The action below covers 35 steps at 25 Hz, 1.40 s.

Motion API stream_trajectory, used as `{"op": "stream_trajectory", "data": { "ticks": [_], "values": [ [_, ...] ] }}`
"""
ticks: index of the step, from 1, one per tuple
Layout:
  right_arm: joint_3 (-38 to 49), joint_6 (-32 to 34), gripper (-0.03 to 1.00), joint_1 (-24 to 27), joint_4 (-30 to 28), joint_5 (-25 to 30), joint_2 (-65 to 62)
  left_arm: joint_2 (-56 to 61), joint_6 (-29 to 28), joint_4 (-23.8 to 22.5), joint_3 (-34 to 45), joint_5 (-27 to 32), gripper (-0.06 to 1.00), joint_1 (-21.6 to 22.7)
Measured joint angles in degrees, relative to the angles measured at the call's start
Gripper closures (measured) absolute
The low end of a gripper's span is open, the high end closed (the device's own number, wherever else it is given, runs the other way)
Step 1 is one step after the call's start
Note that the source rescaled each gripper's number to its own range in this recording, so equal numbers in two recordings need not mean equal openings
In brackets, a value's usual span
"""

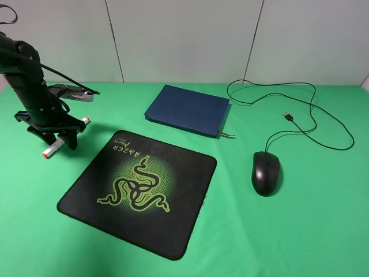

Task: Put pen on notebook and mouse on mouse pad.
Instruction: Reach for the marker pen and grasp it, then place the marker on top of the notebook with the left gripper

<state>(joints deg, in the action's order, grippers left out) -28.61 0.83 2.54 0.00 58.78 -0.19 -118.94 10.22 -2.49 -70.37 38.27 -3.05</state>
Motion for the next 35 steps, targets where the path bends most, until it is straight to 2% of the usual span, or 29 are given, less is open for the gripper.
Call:
{"op": "stream_trajectory", "data": {
  "ticks": [6,16,21,27,31,35],
  "values": [
    [0.0,0.0,-0.03,0.0,0.0,0.0,0.0,0.0,0.02,-0.06,0.0,-0.06,0.94,0.0],
    [0.0,0.0,-0.03,0.0,0.0,0.0,0.0,-0.05,-0.44,0.0,-0.57,0.93,0.94,0.0],
    [0.0,0.0,-0.03,0.0,0.0,0.0,0.0,-0.52,-0.49,0.11,-6.13,8.12,0.94,0.0],
    [0.0,0.0,-0.03,0.0,0.0,0.0,0.0,-0.52,-0.62,0.18,-15.57,19.82,0.94,-0.35],
    [0.0,0.0,-0.03,0.0,0.0,0.0,0.0,-0.56,-0.63,-0.02,-21.63,24.62,0.94,-3.11],
    [0.0,0.0,-0.03,0.0,0.0,0.0,0.0,-0.56,-0.63,-0.91,-26.94,25.9,0.94,-6.9]
  ]
}}
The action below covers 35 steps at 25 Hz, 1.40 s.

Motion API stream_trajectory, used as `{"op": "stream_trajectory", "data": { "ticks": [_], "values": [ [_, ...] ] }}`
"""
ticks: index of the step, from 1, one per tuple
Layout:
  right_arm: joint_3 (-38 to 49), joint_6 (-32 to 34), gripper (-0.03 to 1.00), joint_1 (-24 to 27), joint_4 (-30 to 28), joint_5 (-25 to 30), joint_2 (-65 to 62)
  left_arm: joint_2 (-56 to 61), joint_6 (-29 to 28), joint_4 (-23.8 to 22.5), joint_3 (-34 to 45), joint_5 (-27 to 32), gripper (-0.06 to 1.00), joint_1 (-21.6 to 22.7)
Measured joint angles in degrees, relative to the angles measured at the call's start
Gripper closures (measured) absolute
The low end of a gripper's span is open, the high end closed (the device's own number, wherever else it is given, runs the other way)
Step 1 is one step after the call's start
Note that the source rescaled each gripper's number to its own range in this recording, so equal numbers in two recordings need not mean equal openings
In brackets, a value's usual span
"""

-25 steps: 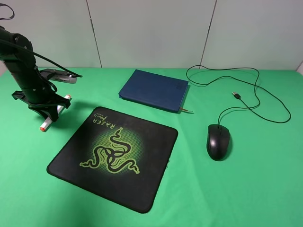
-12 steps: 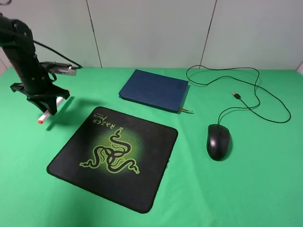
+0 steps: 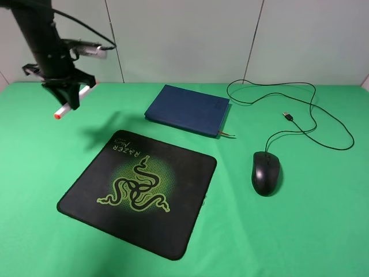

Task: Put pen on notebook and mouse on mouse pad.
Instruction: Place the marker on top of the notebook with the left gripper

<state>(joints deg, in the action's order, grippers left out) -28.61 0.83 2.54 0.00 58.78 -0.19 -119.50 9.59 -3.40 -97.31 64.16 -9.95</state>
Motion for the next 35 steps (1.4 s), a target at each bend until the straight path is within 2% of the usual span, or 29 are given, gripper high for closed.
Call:
{"op": "stream_trajectory", "data": {
  "ticks": [4,7,12,19,24,28,35],
  "values": [
    [0.0,0.0,-0.03,0.0,0.0,0.0,0.0,-0.25,0.48,-0.26,-5.11,1.22,0.94,-3.63],
    [0.0,0.0,-0.03,0.0,0.0,0.0,0.0,-2.43,2.91,0.2,-9.7,3.73,0.94,-6.26],
    [0.0,0.0,-0.03,0.0,0.0,0.0,0.0,-7.92,6.58,0.78,-17.53,3.73,0.94,-10.13],
    [0.0,0.0,-0.03,0.0,0.0,0.0,0.0,-14.64,16.35,0.89,-26.55,3.78,0.94,-15.01],
    [0.0,0.0,-0.03,0.0,0.0,0.0,0.0,-17.42,24.85,0.96,-28.89,3.78,0.94,-17.17],
    [0.0,0.0,-0.03,0.0,0.0,0.0,0.0,-19.22,29.45,0.79,-29.69,3.32,0.94,-17.91],
    [0.0,0.0,-0.03,0.0,0.0,0.0,0.0,-24.04,37.29,2.35,-33.61,-2.78,0.94,-18.09]
  ]
}}
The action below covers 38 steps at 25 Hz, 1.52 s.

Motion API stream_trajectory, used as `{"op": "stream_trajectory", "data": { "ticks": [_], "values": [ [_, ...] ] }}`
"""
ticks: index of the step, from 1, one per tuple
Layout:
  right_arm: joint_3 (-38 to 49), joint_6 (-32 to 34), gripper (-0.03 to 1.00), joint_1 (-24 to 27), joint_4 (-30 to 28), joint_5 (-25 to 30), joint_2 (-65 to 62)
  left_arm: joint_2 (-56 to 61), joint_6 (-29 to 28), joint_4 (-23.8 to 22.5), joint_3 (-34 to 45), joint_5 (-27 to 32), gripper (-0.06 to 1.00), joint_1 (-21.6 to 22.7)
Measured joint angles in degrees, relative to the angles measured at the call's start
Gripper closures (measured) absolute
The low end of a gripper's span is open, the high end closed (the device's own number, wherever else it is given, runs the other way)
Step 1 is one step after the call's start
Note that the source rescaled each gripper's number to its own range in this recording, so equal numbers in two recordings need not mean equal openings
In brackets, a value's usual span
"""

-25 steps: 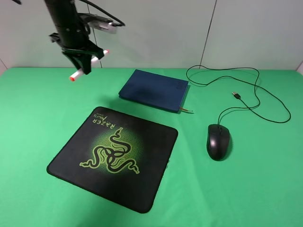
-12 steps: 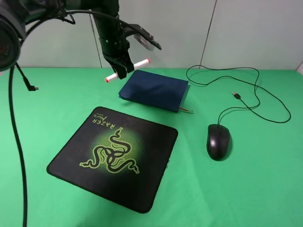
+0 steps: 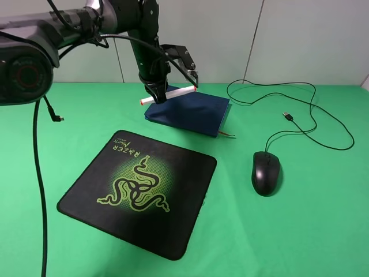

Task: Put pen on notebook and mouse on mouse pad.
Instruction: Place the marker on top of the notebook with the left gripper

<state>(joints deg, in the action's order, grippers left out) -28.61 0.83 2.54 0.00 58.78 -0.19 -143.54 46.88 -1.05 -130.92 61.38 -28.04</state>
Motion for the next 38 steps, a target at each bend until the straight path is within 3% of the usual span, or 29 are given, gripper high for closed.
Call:
{"op": "stream_trajectory", "data": {
  "ticks": [10,26,29,34,36,38],
  "values": [
    [0.0,0.0,-0.03,0.0,0.0,0.0,0.0,-3.25,5.69,5.52,-2.04,-9.18,0.94,-0.75],
    [0.0,0.0,-0.03,0.0,0.0,0.0,0.0,-4.73,5.98,6.99,-2.04,-9.09,0.92,-0.75],
    [0.0,0.0,-0.03,0.0,0.0,0.0,0.0,-4.73,5.98,7.04,-2.04,-9.31,0.75,-0.75],
    [0.0,0.0,-0.03,0.0,0.0,0.0,0.0,-4.73,5.98,7.04,-2.04,-9.5,0.17,-0.75],
    [0.0,0.0,-0.03,0.0,0.0,0.0,0.0,-4.73,5.98,7.04,-2.04,-9.5,0.04,-0.75],
    [0.0,0.0,-0.03,0.0,0.0,0.0,0.0,-4.73,5.98,7.04,-2.04,-9.5,-0.02,-0.75]
  ]
}}
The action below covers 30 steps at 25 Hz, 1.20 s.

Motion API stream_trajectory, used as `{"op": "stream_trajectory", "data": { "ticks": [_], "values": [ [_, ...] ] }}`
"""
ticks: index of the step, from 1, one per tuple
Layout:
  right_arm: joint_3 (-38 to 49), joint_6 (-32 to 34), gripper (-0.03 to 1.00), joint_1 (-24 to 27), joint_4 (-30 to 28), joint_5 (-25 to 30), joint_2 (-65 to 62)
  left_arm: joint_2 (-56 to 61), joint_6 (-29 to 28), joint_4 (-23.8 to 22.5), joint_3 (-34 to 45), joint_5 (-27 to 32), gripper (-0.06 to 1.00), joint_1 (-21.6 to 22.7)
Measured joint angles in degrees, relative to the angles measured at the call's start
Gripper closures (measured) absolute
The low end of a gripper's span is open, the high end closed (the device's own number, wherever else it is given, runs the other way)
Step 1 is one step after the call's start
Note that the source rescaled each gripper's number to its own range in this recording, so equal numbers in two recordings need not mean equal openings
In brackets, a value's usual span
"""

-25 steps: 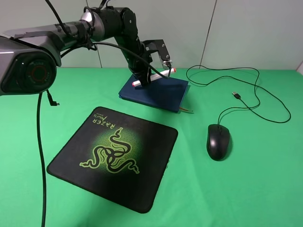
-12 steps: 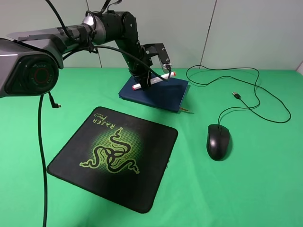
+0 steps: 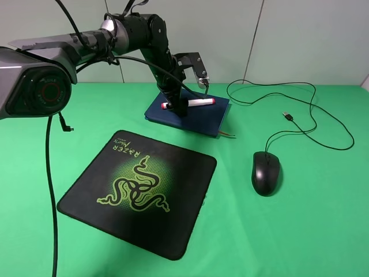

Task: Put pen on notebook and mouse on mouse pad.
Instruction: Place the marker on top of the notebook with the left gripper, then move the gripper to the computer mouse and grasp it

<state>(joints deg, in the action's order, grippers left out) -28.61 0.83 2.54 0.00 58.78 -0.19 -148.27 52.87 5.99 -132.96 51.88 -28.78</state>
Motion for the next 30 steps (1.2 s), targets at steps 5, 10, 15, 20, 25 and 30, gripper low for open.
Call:
{"op": "stream_trajectory", "data": {
  "ticks": [5,10,15,20,25,30],
  "values": [
    [0.0,0.0,-0.03,0.0,0.0,0.0,0.0,0.0,0.0,0.0,0.0,-0.29,-0.05,0.0],
    [0.0,0.0,-0.03,0.0,0.0,0.0,0.0,0.0,-2.41,0.64,-0.39,-1.22,-0.05,0.0],
    [0.0,0.0,-0.03,0.0,0.0,0.0,0.0,1.0,-8.18,0.85,-3.41,2.79,-0.05,0.0],
    [0.0,0.0,-0.03,0.0,0.0,0.0,0.0,5.09,-10.59,-0.09,-4.67,7.23,-0.05,0.0],
    [0.0,0.0,-0.03,0.0,0.0,0.0,0.0,10.33,-15.01,-2.65,-4.81,12.94,-0.05,0.0],
    [0.0,0.0,-0.03,0.0,0.0,0.0,0.0,16.3,-19.18,-4.43,-4.81,16.15,-0.05,0.0]
  ]
}}
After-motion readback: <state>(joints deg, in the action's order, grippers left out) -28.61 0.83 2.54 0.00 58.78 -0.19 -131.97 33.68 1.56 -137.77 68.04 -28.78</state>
